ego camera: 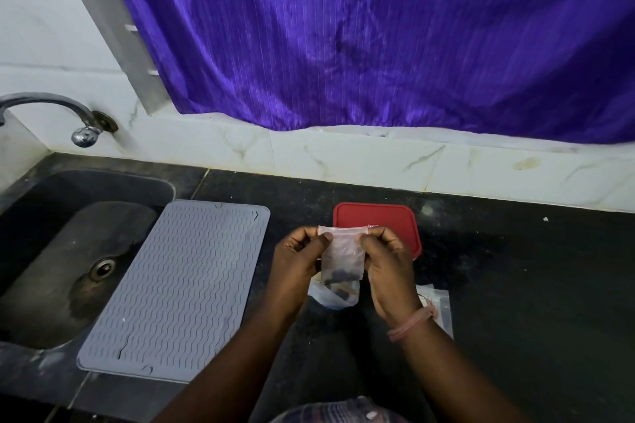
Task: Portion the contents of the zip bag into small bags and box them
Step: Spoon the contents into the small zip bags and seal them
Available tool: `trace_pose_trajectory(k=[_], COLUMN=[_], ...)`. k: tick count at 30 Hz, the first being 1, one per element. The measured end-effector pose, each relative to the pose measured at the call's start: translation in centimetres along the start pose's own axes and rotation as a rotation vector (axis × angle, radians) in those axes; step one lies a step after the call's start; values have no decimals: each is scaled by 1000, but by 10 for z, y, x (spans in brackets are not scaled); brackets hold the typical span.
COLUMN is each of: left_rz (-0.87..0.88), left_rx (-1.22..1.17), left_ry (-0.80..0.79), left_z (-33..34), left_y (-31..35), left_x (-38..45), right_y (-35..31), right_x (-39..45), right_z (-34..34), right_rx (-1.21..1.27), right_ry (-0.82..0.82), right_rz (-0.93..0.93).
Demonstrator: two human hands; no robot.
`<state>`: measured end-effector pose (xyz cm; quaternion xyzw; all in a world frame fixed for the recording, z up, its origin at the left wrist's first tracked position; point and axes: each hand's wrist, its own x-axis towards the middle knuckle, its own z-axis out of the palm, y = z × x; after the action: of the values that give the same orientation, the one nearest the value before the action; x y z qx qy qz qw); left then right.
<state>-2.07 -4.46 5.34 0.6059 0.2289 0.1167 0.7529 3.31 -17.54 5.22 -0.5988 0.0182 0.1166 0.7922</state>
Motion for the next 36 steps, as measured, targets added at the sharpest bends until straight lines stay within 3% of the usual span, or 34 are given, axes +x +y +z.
trace_pose_trajectory(k=[8,17,27,36], left_rz=[40,38,101,-177], left_rx=[48,41,251,80], left_ry=[-11,-5,35,-236], left_z=[-1,0,4,12], left_y=[1,2,-9,-19], left_x=[-1,-4,-7,-23], right_y=[2,2,12,32], right_x=[-3,1,-18,-41], right_z=[2,-4,-18,-29], right_rx=[-22,-132,-100,-201], right_ry=[-63,23,48,287], right_rz=[35,-14,-34,-67])
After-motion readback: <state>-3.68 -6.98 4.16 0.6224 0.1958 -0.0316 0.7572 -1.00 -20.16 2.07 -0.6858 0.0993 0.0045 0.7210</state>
